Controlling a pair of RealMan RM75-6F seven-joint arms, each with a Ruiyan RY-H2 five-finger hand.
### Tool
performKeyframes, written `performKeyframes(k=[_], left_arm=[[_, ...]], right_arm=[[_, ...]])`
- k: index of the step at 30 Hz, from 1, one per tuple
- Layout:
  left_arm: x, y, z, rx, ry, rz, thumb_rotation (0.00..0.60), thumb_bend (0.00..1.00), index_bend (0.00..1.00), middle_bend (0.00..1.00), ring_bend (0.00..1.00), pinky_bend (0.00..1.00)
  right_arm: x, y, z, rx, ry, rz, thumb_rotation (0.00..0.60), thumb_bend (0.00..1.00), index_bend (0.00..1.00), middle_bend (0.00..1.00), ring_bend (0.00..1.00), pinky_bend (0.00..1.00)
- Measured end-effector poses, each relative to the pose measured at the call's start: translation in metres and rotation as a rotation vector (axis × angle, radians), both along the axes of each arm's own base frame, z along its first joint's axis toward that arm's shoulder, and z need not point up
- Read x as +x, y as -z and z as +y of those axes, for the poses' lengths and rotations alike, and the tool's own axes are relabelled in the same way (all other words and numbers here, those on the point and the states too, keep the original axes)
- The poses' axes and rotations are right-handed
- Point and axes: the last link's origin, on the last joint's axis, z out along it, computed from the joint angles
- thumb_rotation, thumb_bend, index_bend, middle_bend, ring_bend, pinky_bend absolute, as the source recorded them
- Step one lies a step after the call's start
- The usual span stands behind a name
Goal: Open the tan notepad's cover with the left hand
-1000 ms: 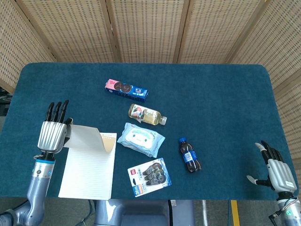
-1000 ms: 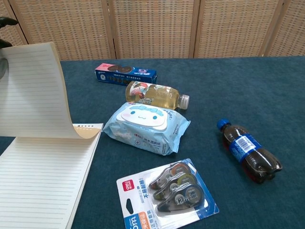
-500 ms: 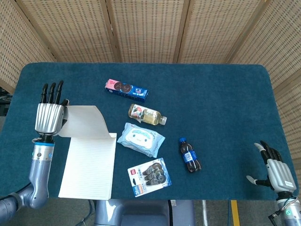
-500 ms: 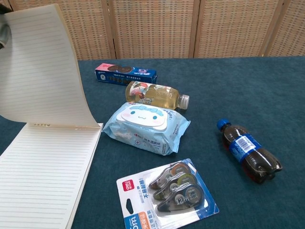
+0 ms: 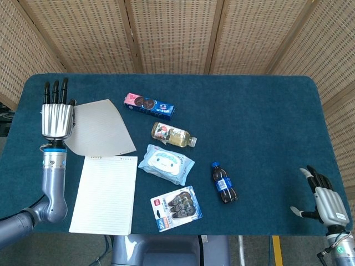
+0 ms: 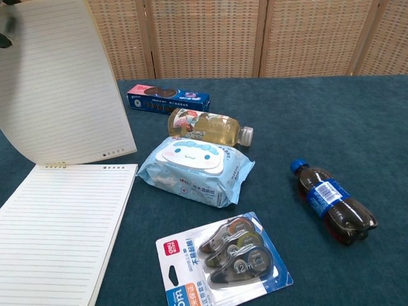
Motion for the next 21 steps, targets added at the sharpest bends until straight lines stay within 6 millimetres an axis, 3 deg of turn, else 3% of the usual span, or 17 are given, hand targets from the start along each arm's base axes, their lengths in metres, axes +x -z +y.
performKeyframes(k=[5, 10, 21], left_arm=[[-0.001, 0.005, 0.008, 0.013, -0.016, 0.026, 0.600, 0.49, 0.30, 0.00, 0.00, 0.00], [-0.001, 0.004, 0.012, 0.034, -0.014, 0.034, 0.600, 0.38, 0.11, 0.00, 0.00, 0.00], [-0.008, 0.006, 0.006, 0.045, 0.000, 0.034, 0.600, 0.36, 0.08, 0.00, 0.00, 0.00]], right_arm=[[0.000, 0.000, -0.001, 0.002, 0.000, -0.003, 0.600, 0.16, 0.06, 0.00, 0.00, 0.00], [-0.001, 0.000, -0.001, 0.001, 0.001, -0.006, 0.600, 0.16, 0.06, 0.00, 0.00, 0.00], [0.000, 0.000, 0.000, 0.001, 0.002, -0.005, 0.600, 0.16, 0.06, 0.00, 0.00, 0.00]])
